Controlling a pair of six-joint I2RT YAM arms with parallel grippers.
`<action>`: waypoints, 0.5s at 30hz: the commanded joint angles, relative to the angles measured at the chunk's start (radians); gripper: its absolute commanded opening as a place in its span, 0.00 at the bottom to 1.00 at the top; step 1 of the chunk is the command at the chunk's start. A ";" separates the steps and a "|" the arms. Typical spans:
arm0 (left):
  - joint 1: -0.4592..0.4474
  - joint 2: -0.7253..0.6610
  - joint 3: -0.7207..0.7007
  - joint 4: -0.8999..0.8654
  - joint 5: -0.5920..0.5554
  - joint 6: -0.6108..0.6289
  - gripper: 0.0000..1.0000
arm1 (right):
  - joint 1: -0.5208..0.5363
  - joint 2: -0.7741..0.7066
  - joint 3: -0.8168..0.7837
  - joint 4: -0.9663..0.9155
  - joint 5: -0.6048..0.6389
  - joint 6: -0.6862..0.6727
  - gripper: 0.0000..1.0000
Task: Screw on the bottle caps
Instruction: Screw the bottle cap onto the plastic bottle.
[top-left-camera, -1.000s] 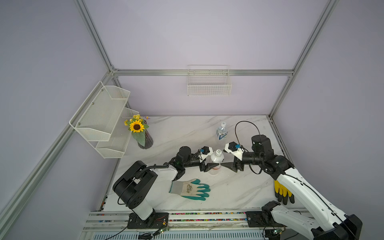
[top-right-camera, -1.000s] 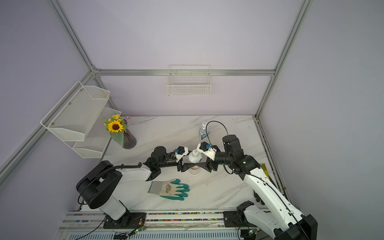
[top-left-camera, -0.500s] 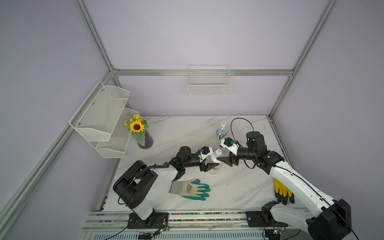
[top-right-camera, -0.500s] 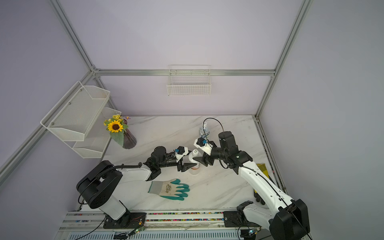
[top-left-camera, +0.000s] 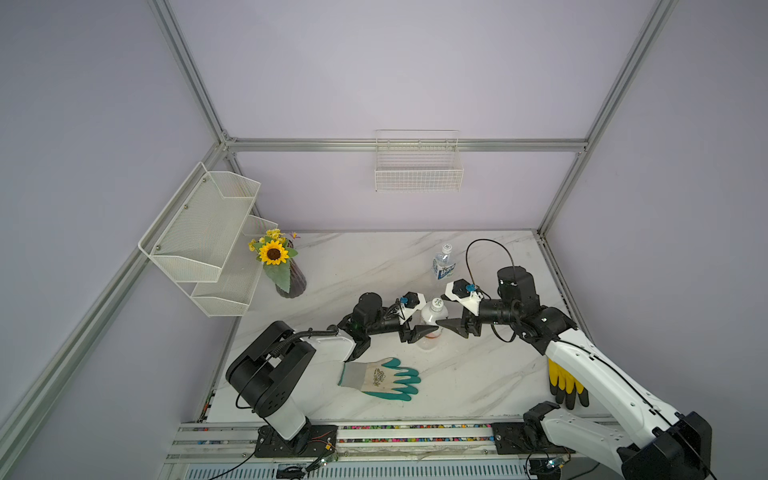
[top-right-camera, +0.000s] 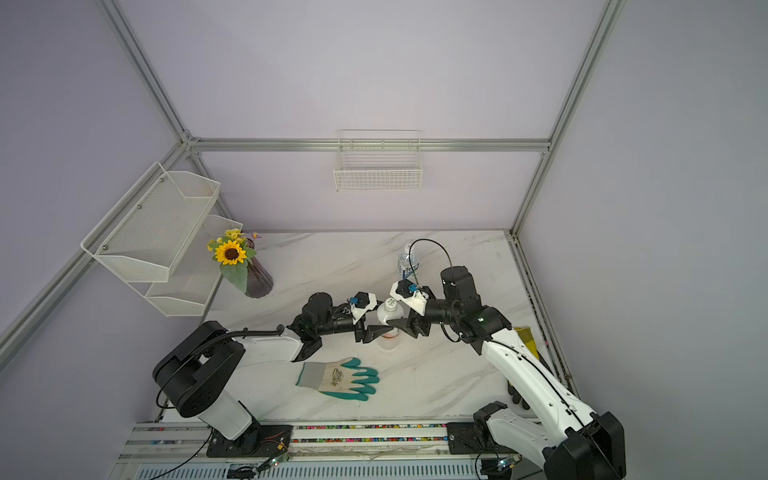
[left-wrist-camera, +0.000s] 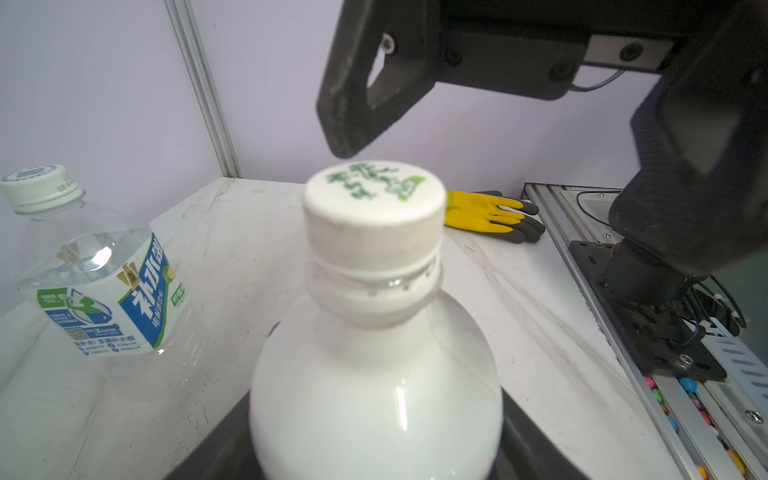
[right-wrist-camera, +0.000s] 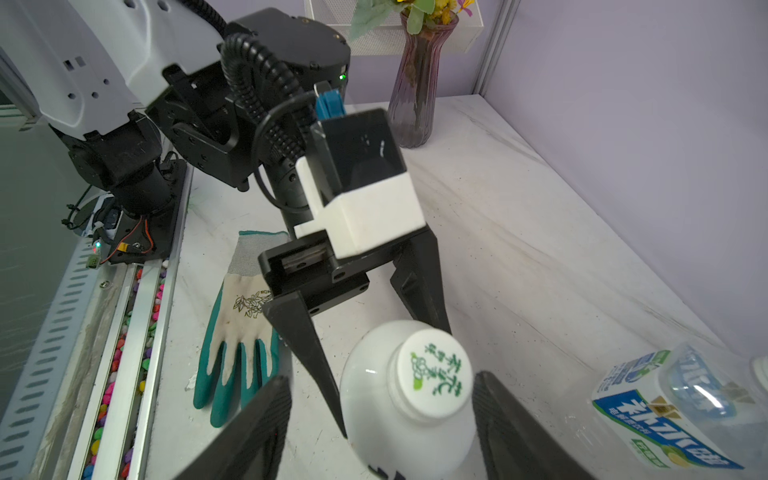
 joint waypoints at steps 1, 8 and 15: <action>0.001 0.005 0.011 -0.014 -0.016 -0.013 0.70 | 0.003 -0.017 -0.012 -0.043 -0.031 0.013 0.73; 0.002 0.004 0.010 -0.011 -0.010 -0.012 0.70 | 0.003 -0.044 -0.037 -0.004 0.017 0.036 0.73; 0.003 0.005 0.010 -0.009 -0.006 -0.011 0.70 | 0.003 -0.041 -0.045 0.047 0.064 0.062 0.74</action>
